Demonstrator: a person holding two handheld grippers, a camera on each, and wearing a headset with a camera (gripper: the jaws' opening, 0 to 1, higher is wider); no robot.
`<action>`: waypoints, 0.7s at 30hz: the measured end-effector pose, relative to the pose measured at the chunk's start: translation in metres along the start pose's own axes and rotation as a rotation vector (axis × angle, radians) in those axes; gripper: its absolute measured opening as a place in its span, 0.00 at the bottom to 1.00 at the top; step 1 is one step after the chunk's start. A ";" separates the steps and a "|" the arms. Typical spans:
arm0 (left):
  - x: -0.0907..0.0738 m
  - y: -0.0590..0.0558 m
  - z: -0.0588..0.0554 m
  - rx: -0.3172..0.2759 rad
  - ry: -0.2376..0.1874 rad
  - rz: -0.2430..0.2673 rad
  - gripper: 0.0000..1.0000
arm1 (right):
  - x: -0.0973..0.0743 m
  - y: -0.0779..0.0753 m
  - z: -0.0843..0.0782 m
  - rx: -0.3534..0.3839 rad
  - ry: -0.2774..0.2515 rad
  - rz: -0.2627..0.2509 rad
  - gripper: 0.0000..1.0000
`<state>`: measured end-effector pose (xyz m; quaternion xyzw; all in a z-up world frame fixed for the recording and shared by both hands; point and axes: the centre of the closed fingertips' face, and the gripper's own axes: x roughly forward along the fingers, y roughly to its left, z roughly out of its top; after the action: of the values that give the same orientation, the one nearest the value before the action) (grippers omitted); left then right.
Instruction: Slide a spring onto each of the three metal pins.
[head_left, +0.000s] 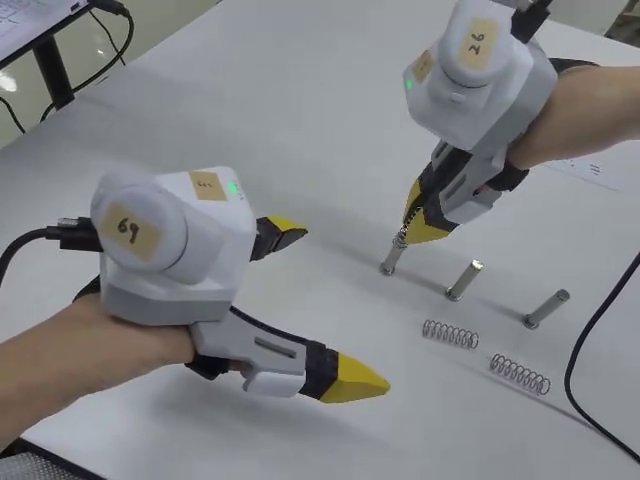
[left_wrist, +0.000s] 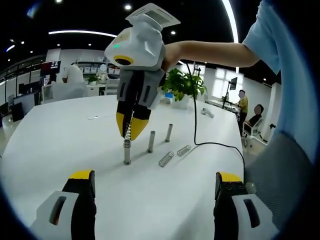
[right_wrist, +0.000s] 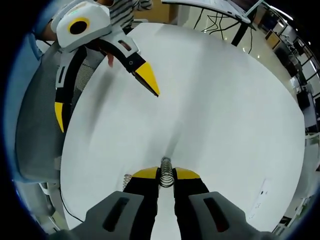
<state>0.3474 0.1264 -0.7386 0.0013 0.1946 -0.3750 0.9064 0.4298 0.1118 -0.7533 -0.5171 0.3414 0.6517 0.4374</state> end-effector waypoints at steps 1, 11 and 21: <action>0.000 0.000 0.000 0.002 0.000 -0.001 0.98 | 0.001 0.000 0.000 0.000 0.000 0.000 0.08; -0.001 0.001 0.000 -0.002 -0.004 0.003 0.98 | 0.019 -0.001 -0.001 -0.013 0.029 0.012 0.08; -0.001 0.002 0.000 -0.004 0.000 0.004 0.97 | 0.030 -0.001 -0.005 -0.012 0.037 0.027 0.08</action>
<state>0.3480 0.1283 -0.7388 -0.0002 0.1955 -0.3726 0.9072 0.4302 0.1141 -0.7840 -0.5270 0.3525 0.6499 0.4192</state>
